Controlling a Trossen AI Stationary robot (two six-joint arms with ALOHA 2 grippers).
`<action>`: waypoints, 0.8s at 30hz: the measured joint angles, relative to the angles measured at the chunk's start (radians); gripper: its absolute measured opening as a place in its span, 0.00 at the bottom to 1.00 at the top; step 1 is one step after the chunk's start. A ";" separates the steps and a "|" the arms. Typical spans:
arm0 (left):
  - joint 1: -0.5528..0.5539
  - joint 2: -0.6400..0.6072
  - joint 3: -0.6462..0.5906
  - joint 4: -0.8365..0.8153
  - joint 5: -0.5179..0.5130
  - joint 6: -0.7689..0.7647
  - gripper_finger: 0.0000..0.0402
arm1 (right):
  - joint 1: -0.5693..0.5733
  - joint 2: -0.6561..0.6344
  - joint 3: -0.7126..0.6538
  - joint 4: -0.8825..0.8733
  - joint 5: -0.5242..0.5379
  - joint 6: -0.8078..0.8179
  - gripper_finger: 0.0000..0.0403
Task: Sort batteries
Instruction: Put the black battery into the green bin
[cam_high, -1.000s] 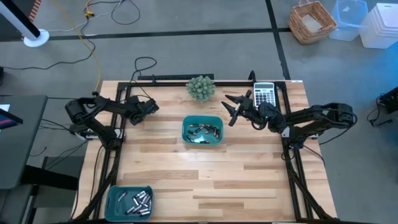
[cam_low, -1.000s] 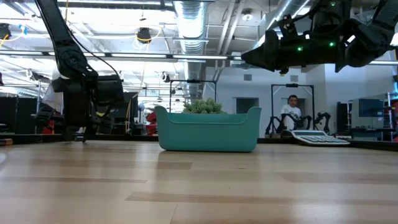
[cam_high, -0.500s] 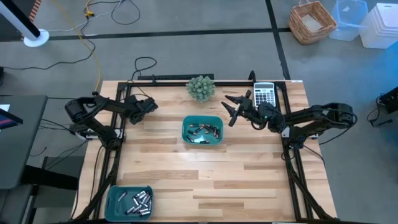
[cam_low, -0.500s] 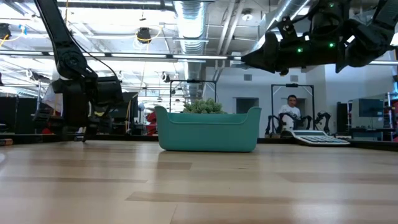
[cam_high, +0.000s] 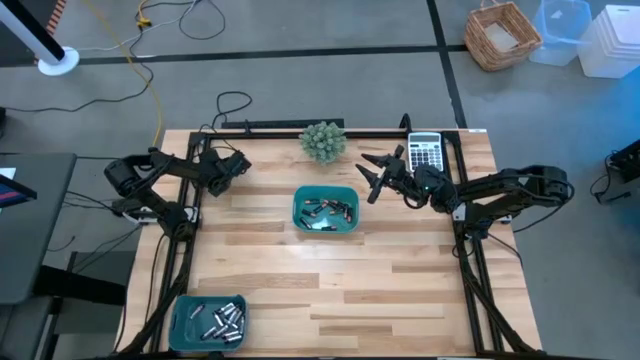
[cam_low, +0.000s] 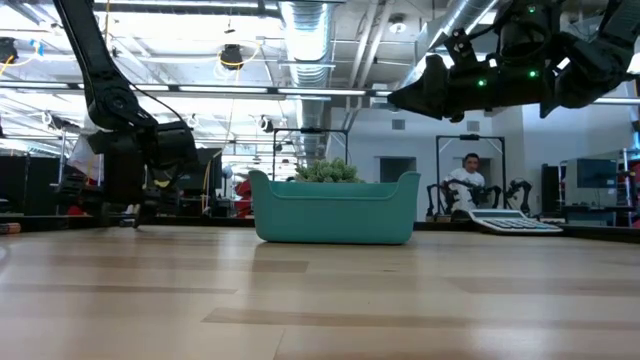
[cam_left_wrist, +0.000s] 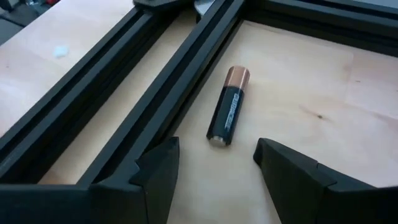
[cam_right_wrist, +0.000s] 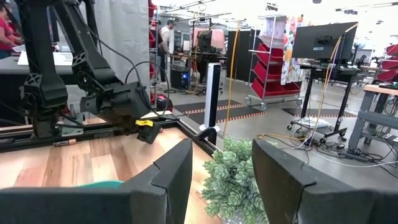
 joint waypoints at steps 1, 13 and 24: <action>0.007 0.000 0.000 0.011 0.005 0.019 0.54 | 0.000 0.000 0.000 0.000 0.000 0.000 0.45; 0.020 0.000 0.000 0.020 0.016 0.023 0.53 | 0.000 0.000 0.000 0.001 0.000 0.000 0.45; 0.055 0.000 0.001 0.036 0.046 0.046 0.53 | 0.000 0.000 0.000 0.002 0.000 0.002 0.45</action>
